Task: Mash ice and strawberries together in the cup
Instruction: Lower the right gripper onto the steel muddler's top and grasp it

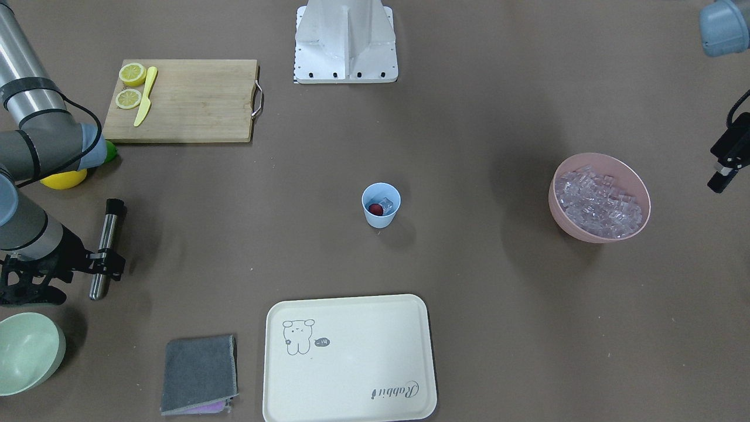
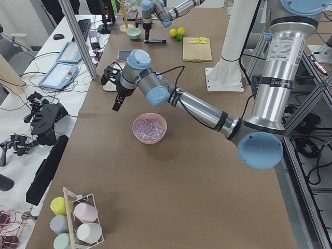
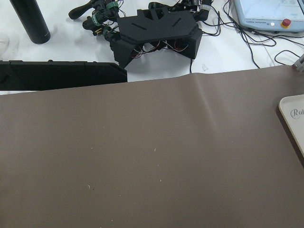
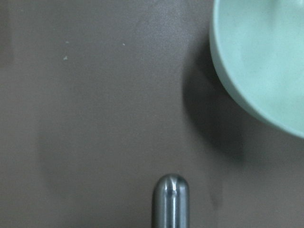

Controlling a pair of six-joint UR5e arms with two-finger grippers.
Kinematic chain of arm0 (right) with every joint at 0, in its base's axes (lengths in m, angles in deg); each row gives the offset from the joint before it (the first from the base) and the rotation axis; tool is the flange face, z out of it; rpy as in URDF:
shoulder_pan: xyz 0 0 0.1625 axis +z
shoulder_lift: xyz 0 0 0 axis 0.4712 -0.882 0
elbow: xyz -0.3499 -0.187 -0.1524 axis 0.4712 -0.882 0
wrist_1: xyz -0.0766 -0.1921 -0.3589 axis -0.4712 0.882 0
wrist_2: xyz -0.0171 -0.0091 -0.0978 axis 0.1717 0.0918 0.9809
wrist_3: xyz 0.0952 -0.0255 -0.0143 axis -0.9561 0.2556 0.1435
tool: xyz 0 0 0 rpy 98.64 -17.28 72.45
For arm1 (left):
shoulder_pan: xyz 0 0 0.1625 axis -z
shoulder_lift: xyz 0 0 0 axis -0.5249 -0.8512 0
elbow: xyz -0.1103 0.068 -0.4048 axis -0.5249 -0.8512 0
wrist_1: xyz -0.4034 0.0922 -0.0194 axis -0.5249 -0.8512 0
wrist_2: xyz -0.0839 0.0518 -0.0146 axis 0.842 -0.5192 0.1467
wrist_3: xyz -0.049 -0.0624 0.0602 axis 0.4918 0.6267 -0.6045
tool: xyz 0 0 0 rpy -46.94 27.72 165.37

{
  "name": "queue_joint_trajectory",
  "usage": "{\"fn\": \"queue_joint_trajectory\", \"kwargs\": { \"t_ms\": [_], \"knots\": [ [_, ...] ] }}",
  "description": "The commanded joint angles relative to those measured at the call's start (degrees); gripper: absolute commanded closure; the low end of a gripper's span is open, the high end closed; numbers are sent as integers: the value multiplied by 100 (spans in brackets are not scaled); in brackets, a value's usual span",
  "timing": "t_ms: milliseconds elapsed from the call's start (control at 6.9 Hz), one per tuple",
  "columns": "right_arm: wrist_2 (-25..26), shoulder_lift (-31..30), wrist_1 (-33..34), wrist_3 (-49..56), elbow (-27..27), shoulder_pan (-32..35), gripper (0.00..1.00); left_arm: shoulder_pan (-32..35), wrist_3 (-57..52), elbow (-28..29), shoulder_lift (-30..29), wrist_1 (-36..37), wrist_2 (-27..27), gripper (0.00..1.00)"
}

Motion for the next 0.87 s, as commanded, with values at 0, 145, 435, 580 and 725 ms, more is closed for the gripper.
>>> {"fn": "queue_joint_trajectory", "kwargs": {
  "t_ms": [0, 145, 435, 580, 725],
  "knots": [
    [-9, 56, 0, 21, -105, 6, 10, 0, -1, -20, 1, 0, 3, 2],
    [-9, 100, 0, 3, -158, 6, 13, 0, -1, -11, -8, 0, 3, 2],
    [-9, 101, 0, -23, -159, 6, 49, 0, -1, 6, -17, 0, 3, 2],
    [-27, 101, -9, 20, -150, 6, 93, 0, -1, 6, -17, 0, 3, 2],
    [-27, 101, -9, 12, -150, 6, 100, 0, -1, 6, -17, 0, 3, 2]
  ]
}}
